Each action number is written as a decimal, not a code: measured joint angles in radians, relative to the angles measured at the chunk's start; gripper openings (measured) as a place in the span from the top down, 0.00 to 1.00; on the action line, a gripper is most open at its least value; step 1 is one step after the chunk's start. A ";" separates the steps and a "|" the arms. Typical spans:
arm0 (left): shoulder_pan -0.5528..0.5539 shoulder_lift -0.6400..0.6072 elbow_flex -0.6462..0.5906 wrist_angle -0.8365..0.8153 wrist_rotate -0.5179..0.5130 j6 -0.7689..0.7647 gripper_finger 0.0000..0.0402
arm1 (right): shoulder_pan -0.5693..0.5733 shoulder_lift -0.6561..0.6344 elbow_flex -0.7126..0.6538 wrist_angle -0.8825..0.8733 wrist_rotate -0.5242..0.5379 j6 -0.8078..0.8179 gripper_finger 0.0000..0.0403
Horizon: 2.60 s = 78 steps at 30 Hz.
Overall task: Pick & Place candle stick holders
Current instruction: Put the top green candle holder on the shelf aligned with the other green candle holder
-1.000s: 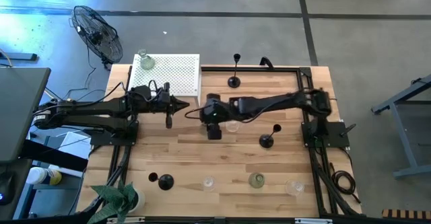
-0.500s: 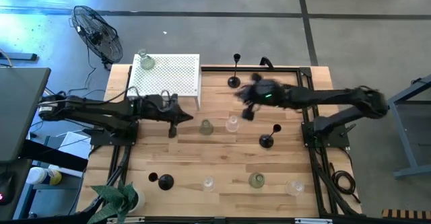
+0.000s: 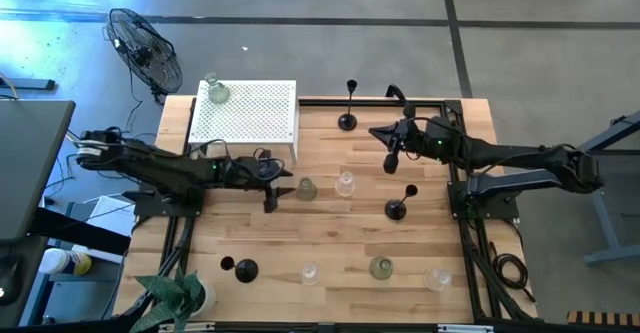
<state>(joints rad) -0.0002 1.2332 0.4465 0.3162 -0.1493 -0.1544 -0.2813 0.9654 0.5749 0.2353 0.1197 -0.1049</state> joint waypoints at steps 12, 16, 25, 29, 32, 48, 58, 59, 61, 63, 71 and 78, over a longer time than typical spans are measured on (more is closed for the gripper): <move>0.000 0.188 0.083 0.089 -0.032 0.023 0.20 | 0.000 0.003 0.000 0.017 -0.005 -0.014 1.00; 0.000 0.228 0.114 0.088 -0.041 0.026 0.21 | 0.000 0.003 0.000 0.017 -0.004 -0.016 1.00; 0.000 0.310 0.156 0.101 -0.040 0.046 0.40 | 0.000 0.003 0.000 0.021 0.001 -0.019 1.00; 0.000 0.306 0.156 0.105 -0.041 0.048 0.54 | 0.000 0.004 0.000 0.022 0.004 -0.027 1.00; 0.000 0.297 0.156 0.103 -0.041 0.049 0.59 | 0.000 0.004 0.000 0.024 0.004 -0.027 1.00; 0.000 0.010 0.157 -0.004 -0.035 0.045 0.59 | 0.000 0.004 0.000 0.024 0.004 -0.018 1.00; 0.002 -0.166 0.409 -0.478 -0.156 0.114 0.58 | 0.000 0.004 0.000 0.031 0.022 -0.007 1.00; 0.012 -0.168 0.446 -0.527 -0.190 0.125 0.58 | 0.000 0.004 0.000 0.031 0.023 -0.007 1.00; 0.048 -0.171 0.517 -0.609 -0.221 0.131 0.58 | 0.000 0.004 0.000 0.032 0.024 -0.008 1.00; 0.095 -0.171 0.577 -0.664 -0.227 0.126 0.58 | 0.000 0.004 0.000 0.032 0.022 -0.010 1.00; 0.382 -0.171 0.619 -0.736 -0.221 0.124 0.58 | 0.000 0.004 0.000 0.031 0.020 -0.017 1.00; 0.693 -0.135 0.604 -0.726 -0.110 0.122 0.57 | 0.000 0.004 0.000 0.031 0.020 -0.027 1.00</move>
<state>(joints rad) 0.6931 1.0984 1.0508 -0.4102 -0.2595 -0.0327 -0.2810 0.9695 0.5747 0.2666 0.1394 -0.1316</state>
